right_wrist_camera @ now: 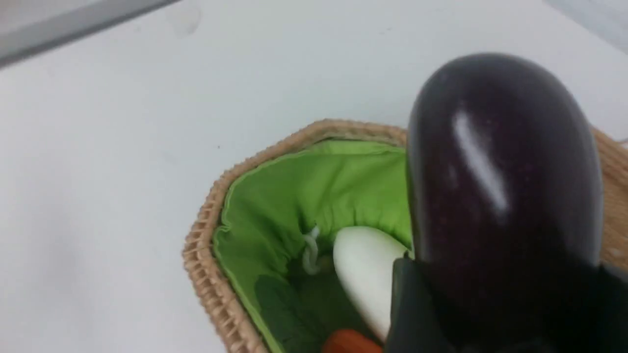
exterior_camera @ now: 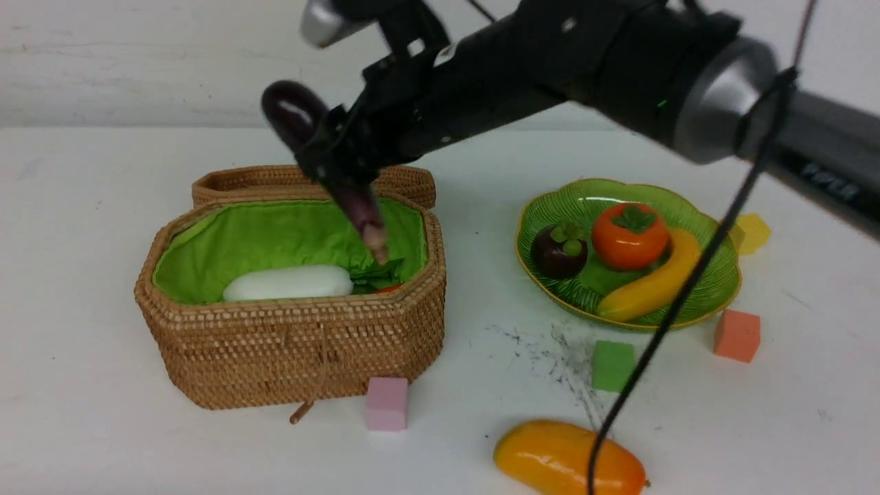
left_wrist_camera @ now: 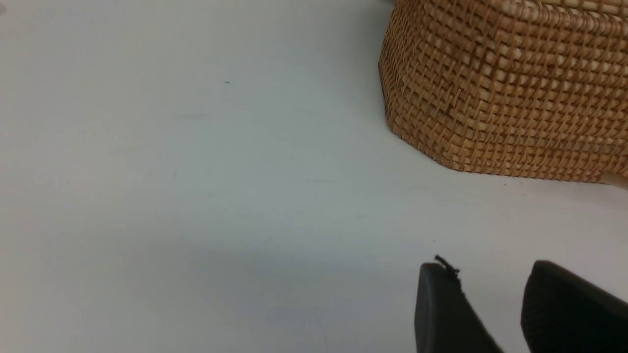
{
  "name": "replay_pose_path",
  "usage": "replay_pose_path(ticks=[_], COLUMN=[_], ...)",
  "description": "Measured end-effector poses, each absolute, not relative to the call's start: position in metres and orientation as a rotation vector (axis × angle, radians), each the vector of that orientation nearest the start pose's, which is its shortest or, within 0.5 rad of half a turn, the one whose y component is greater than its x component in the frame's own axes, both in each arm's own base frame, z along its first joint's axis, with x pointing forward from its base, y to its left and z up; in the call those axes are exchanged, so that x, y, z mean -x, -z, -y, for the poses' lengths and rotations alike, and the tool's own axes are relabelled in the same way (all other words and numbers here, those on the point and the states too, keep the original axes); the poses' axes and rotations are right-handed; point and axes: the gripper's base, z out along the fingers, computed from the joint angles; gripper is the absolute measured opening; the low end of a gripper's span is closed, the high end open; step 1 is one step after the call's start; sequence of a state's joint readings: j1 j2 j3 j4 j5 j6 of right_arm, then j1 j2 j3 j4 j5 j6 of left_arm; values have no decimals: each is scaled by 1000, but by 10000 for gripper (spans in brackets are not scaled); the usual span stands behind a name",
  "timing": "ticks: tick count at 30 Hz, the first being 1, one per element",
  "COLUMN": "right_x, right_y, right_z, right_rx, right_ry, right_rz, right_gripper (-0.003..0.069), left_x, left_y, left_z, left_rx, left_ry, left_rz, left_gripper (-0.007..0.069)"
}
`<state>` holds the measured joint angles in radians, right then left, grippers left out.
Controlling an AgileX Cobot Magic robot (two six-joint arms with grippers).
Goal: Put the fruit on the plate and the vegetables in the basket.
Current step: Grab an eggplant with your right arm and place it in the basket on the left, then use the right arm to grab a mango and put it into the right plate
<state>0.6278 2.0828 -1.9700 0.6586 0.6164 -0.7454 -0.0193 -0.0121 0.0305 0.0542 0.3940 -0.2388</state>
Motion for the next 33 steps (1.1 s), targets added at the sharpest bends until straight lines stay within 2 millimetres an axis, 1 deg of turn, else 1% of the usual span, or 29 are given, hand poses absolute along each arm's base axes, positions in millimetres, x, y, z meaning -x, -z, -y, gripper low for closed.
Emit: replay_pose_path(ticks=[2, 3, 5, 6, 7, 9, 10, 11, 12, 14, 15, 17, 20, 22, 24, 26, 27, 28, 30, 33], right_x=[-390, -393, -396, -397, -397, -396, -395, -394, -393, -389, -389, -383, -373, -368, -359, -352, -349, -343, -335, -329], right_y=[-298, -290, -278, -276, -276, -280, -283, -285, -290, -298, -299, -312, -331, -339, -350, -355, -357, -357, -354, -346], right_z=[-326, -328, -330, -330, -330, -329, -328, -327, -325, -322, -322, -317, -310, -306, -297, -288, -283, -276, -267, -262], right_rx=[1044, 1041, 1032, 1018, 1016, 1016, 1025, 1036, 1049, 1075, 1079, 1113, 1164, 1187, 1222, 1252, 1265, 1285, 1335, 1362], right_ry=[-632, -631, -635, -638, -639, -635, -626, -616, -604, -584, -583, -558, -525, -508, -472, -434, -415, -404, -387, -388], right_rz=[-1892, -1907, -1937, -1949, -1950, -1945, -1940, -1936, -1929, -1919, -1918, -1900, -1885, -1888, -1926, -1988, -2024, -2103, -2218, -2296], right_gripper=[405, 405, 412, 442, 448, 559, 603, 632, 657, 678, 678, 672, 637, 610, 580, 569, 568, 566, 566, 571], left_x=[-52, -52, -52, -52, -52, -52, -52, -52, -52, -52, -52, -52, -52, -52, -52, -52, -52, -52, -52, -52], left_y=[-168, -168, -168, -168, -168, -168, -168, -168, -168, -168, -168, -168, -168, -168, -168, -168, -168, -168, -168, -168], left_z=[-1, -1, -1, -1, -1, -1, -1, -1, -1, -1, -1, -1, -1, -1, -1, -1, -1, -1, -1, -1], left_rx=[175, 175, 175, 175, 175, 175, 175, 175, 175, 175, 175, 175, 175, 175, 175, 175, 175, 175, 175, 175], left_ry=[122, 122, 122, 122, 122, 122, 122, 122, 122, 122, 122, 122, 122, 122, 122, 122, 122, 122, 122, 122], left_rz=[-1889, -1889, -1889, -1889, -1889, -1889, -1889, -1889, -1889, -1889, -1889, -1889, -1889, -1889, -1889, -1889, -1889, -1889, -1889, -1889], left_gripper=[239, 239, 239, 239, 239, 239, 239, 239, 239, 239, 239, 239, 239, 239, 239, 239, 239, 239, 239, 239])
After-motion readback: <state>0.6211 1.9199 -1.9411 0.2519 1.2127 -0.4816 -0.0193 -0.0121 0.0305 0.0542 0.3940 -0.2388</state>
